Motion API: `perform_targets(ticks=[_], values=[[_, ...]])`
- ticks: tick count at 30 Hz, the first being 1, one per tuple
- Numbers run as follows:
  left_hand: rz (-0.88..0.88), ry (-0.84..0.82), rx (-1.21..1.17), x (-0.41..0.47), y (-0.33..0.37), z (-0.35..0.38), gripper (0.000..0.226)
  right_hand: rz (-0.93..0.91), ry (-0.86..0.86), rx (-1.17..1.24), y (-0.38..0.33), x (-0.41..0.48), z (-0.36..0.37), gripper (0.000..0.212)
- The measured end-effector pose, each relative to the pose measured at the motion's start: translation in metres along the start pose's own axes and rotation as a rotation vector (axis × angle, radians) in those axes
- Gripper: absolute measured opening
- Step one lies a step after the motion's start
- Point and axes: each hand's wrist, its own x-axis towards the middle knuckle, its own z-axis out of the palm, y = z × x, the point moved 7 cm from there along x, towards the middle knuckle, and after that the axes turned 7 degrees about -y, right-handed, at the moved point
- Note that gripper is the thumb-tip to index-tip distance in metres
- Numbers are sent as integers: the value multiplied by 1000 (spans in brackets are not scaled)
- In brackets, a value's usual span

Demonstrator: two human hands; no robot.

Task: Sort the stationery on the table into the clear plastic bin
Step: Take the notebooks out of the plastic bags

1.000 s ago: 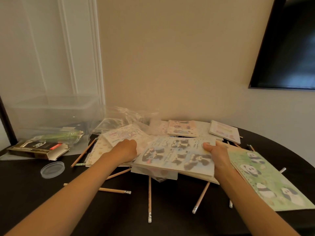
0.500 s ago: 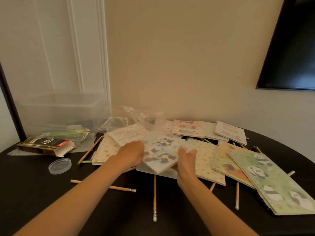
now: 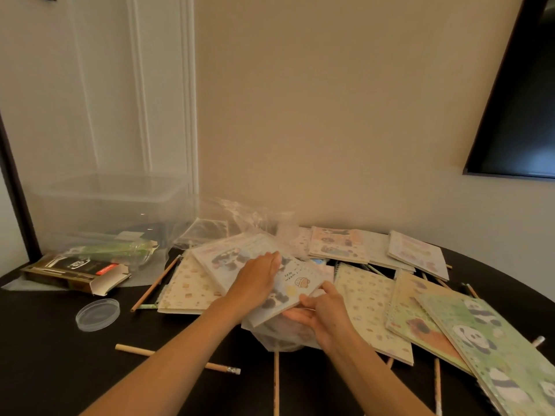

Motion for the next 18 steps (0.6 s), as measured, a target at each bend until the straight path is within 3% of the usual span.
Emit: perform_targets(ticks=[10,15,18], values=[[119,84,-155,0,0,-17,40,-31,39,-1,7,39,39,39],[112,14,-188,1,-1,-11,40,93,35,-152,14,44,32,16],[109,-22,-184,1,0,-6,39,196,0,-222,19,45,22,14]])
